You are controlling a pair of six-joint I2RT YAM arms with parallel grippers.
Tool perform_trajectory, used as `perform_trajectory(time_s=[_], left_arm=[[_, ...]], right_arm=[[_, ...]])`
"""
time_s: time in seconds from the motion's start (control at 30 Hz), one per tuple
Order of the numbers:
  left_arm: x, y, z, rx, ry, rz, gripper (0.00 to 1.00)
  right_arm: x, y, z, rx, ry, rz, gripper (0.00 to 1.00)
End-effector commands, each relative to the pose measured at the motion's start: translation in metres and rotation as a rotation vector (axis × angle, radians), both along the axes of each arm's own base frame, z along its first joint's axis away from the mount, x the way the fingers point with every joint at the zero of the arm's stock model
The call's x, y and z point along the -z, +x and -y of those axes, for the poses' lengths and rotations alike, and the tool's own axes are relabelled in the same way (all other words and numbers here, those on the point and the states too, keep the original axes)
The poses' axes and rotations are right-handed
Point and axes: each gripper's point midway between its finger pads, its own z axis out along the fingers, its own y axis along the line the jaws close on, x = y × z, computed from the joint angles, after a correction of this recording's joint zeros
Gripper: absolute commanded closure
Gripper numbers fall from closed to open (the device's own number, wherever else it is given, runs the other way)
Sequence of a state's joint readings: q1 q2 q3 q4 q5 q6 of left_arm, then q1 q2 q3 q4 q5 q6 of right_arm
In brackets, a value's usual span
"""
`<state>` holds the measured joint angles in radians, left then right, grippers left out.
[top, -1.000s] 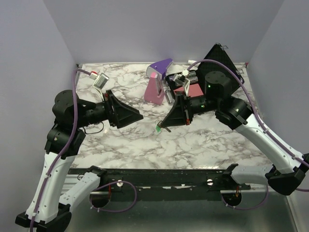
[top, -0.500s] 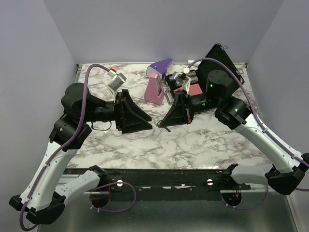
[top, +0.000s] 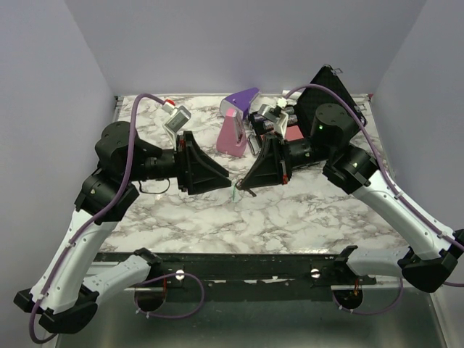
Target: Remove the keys from the keyring
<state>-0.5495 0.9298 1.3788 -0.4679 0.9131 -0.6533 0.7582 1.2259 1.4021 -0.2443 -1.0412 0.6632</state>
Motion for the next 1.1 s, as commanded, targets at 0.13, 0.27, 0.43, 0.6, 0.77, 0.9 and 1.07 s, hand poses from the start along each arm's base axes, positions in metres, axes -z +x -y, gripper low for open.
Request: perform_trajectory(time_s=[0.13,0.27,0.43,0.6,0.77,0.9,1.07], left_arm=[[-0.0010,-0.0003,0.0079,0.014,0.014,0.017,0.46],[-0.0004,0.0010,0.0094,0.011,0.020,0.018,0.50],[-0.0025,0.0013,0.0121,0.020,0.023,0.020,0.56],[-0.0031,0.0034,0.0135,0.018,0.037,0.022,0.62],[-0.0040,0.0039,0.0130,0.018,0.053,0.026,0.65],[-0.0011,0.0051,0.0127,0.013,0.069,0.023,0.66],[0.0023,0.0061,0.0124,0.008,0.081,0.016,0.66]], right_arm=[[-0.0176,-0.0064,-0.0001,-0.042,0.052,0.032,0.99],[-0.0168,-0.0058,-0.0004,-0.046,0.052,0.035,0.99],[-0.0156,-0.0049,-0.0008,-0.043,0.051,0.039,0.99],[-0.0139,-0.0038,-0.0016,-0.035,0.050,0.044,0.99],[-0.0165,-0.0022,-0.0011,-0.021,0.059,0.063,0.99],[-0.0178,-0.0009,-0.0013,-0.012,0.065,0.079,0.99],[-0.0200,0.0009,-0.0019,-0.003,0.071,0.092,0.99]])
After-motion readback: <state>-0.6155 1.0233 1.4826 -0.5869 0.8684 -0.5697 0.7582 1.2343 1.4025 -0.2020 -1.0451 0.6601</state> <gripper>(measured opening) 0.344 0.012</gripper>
